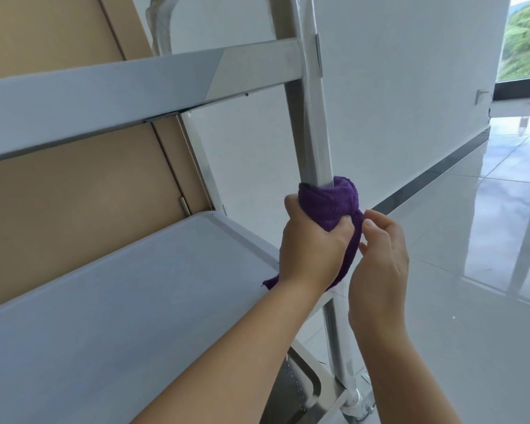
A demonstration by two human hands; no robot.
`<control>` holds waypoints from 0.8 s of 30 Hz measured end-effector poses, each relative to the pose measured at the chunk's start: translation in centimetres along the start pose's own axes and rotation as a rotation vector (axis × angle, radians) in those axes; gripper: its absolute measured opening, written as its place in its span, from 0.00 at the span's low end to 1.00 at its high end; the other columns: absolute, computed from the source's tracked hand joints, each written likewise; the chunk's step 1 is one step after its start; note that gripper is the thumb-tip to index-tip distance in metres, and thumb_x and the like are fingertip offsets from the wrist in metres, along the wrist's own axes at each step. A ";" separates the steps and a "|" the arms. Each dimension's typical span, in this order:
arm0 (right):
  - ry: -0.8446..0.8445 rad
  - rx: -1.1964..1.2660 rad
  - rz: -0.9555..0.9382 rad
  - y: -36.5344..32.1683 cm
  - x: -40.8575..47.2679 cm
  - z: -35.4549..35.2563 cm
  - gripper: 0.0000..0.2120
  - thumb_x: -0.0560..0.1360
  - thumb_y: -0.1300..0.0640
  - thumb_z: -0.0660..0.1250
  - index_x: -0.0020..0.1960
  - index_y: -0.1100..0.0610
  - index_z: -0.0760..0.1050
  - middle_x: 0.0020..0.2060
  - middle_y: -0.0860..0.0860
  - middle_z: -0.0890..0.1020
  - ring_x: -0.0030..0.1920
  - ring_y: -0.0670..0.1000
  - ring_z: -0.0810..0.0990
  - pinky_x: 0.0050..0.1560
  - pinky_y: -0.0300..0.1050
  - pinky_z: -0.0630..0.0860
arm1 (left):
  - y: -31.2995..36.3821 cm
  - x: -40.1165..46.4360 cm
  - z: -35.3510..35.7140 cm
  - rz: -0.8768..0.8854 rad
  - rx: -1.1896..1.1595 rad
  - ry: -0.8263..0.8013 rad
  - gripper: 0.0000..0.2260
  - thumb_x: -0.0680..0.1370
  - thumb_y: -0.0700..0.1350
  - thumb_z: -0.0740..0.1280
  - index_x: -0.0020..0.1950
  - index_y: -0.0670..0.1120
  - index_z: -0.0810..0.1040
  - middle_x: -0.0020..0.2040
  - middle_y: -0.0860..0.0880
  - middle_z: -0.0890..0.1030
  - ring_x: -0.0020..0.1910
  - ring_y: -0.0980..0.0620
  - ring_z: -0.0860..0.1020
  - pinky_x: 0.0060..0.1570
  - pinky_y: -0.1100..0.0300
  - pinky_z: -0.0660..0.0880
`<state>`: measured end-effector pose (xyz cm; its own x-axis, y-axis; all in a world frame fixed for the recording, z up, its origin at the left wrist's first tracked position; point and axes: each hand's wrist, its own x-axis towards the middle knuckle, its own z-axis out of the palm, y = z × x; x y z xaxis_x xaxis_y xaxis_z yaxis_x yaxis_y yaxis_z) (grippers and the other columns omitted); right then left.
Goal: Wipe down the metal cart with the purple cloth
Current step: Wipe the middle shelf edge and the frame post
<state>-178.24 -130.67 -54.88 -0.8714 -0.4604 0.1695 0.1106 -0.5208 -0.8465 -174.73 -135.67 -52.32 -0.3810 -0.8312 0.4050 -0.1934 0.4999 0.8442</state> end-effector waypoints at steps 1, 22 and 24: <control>0.004 -0.004 0.012 0.0 0.1 -0.2 0.09 0.79 0.58 0.57 0.55 0.55 0.74 0.46 0.45 0.78 0.42 0.35 0.76 0.37 0.23 0.69 | -0.3 -0.1 -0.2 -0.013 0.059 -0.029 0.19 0.72 0.50 0.71 0.54 0.51 0.63 0.43 0.54 0.78 0.43 0.53 0.79 0.47 0.51 0.78; -0.172 -0.487 0.019 -0.2 -1.1 -2.1 0.13 0.76 0.59 0.60 0.59 0.57 0.73 0.55 0.48 0.77 0.52 0.47 0.75 0.46 0.40 0.68 | -0.3 -2.3 -5.1 0.092 1.061 -0.673 0.21 0.71 0.49 0.68 0.58 0.44 0.62 0.44 0.49 0.67 0.46 0.48 0.67 0.49 0.55 0.66; -0.173 -0.494 -0.016 0.0 -1.4 -1.9 0.13 0.76 0.59 0.61 0.60 0.56 0.72 0.55 0.48 0.76 0.52 0.46 0.74 0.47 0.39 0.67 | -0.6 -2.3 -5.4 0.150 1.144 -0.745 0.23 0.70 0.49 0.68 0.59 0.43 0.62 0.48 0.47 0.68 0.47 0.48 0.66 0.47 0.56 0.64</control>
<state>-177.93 -128.68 -56.12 -0.7747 -0.5889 0.2303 -0.1778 -0.1467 -0.9731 -168.84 -135.39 -51.87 -0.7845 -0.6078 -0.1231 -0.6002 0.7941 -0.0956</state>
